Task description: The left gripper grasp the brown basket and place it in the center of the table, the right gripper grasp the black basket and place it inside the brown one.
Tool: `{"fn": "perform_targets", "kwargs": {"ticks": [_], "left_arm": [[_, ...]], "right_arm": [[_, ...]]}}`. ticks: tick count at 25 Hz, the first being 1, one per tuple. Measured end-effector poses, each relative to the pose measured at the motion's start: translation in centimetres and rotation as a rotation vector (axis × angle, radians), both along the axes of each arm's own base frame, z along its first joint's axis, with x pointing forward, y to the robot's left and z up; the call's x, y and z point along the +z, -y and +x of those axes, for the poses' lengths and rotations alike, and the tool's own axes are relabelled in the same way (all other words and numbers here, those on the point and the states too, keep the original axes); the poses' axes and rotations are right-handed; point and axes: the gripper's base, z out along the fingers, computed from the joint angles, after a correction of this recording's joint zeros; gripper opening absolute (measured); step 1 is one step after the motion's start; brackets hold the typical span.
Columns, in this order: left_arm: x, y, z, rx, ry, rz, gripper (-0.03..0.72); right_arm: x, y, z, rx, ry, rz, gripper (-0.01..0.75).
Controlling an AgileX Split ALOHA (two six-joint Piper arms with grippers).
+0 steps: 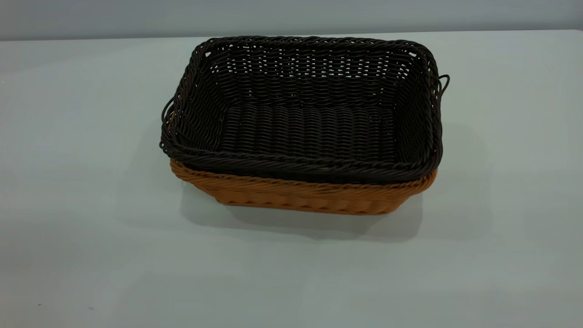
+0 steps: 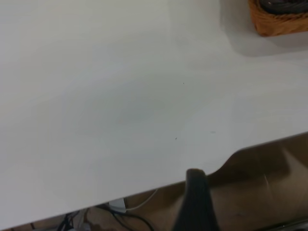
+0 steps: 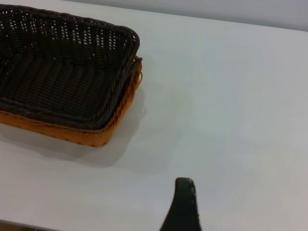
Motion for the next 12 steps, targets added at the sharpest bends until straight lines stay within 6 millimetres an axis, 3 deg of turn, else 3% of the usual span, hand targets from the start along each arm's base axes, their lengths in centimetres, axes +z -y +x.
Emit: {"fn": "perform_targets", "kwargs": {"ticks": [12], "left_arm": [[-0.1,-0.4,-2.6,0.096,0.188,-0.031,0.534]], "right_arm": [[0.0,0.0,0.0,0.0,0.0,0.0,0.549]]}}
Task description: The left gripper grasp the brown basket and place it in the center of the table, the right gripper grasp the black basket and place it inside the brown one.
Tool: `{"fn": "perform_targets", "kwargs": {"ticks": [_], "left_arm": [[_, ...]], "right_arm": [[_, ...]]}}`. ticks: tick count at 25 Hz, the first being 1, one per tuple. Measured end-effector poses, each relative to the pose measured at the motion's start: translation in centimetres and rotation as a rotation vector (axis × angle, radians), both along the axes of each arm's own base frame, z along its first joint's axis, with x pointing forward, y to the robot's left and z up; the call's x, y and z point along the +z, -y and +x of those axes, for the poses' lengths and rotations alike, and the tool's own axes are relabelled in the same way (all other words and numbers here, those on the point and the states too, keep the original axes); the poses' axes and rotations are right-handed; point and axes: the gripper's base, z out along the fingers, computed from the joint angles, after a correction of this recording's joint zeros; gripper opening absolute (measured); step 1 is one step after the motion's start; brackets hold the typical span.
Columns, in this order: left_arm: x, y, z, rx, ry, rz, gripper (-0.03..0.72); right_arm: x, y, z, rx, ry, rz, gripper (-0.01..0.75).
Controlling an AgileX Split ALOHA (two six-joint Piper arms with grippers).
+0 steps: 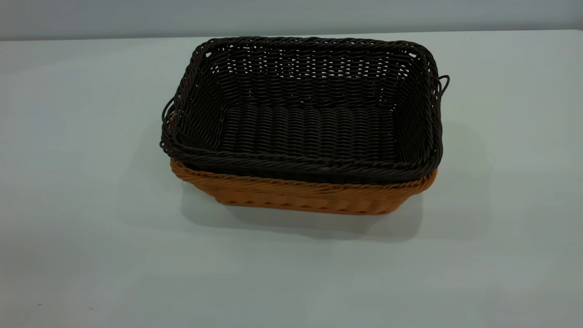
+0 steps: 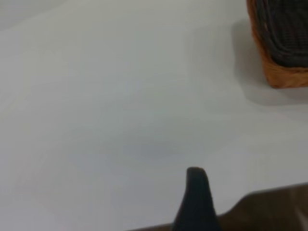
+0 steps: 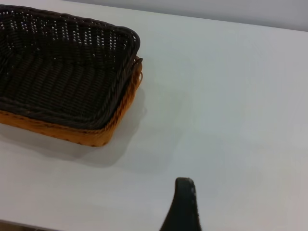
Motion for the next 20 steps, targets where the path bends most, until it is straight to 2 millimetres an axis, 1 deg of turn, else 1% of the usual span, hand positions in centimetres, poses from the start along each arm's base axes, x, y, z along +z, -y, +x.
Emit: {"fn": "perform_targets", "kwargs": {"ticks": [5,20], "left_arm": [[0.0,-0.16,0.01,0.049,-0.003,-0.037,0.534],[0.0,-0.16,0.01,0.054,-0.004,-0.043,0.534]], "right_arm": [[0.0,0.0,0.0,0.0,0.0,0.0,0.549],[0.0,0.0,0.0,0.0,0.0,0.0,0.549]]}}
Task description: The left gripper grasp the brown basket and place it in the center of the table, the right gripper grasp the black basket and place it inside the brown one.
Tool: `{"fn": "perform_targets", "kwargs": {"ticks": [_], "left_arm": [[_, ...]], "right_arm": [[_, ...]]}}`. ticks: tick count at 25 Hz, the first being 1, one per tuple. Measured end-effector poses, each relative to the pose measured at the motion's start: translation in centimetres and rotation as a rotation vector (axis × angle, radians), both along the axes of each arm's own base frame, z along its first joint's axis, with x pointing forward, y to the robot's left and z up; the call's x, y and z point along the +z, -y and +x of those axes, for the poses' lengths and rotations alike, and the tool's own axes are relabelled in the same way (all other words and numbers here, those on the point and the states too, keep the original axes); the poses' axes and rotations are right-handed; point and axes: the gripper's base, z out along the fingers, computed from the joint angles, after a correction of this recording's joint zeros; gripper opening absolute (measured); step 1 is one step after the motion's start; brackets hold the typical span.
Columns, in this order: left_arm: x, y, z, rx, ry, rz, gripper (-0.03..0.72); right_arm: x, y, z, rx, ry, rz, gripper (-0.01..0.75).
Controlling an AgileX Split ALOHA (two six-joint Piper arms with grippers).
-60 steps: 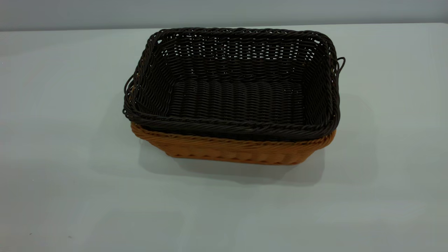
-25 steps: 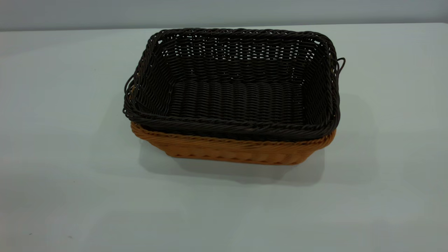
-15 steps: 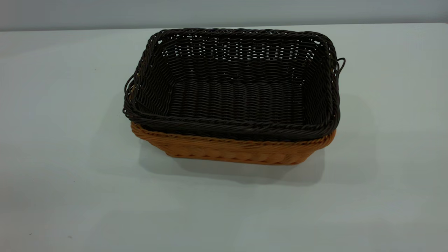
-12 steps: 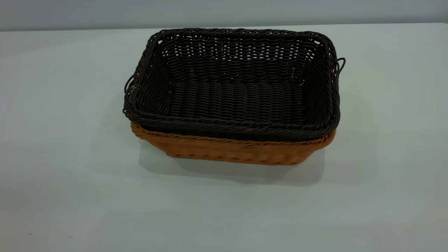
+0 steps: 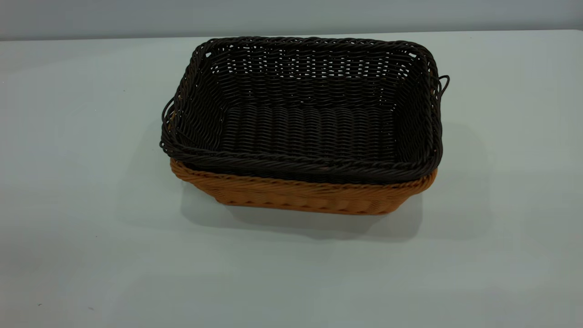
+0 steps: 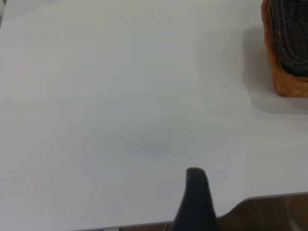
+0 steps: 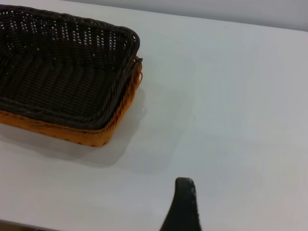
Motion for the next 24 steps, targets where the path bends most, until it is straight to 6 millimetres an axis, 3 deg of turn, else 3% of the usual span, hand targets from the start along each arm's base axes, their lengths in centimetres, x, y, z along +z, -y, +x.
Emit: {"fn": "perform_targets", "kwargs": {"ticks": [24], "left_arm": [[0.0,0.0,0.0,0.0,0.0,0.0,0.534]], "right_arm": [[-0.1,1.2,0.1,-0.179,-0.013,0.039,0.549]]}}
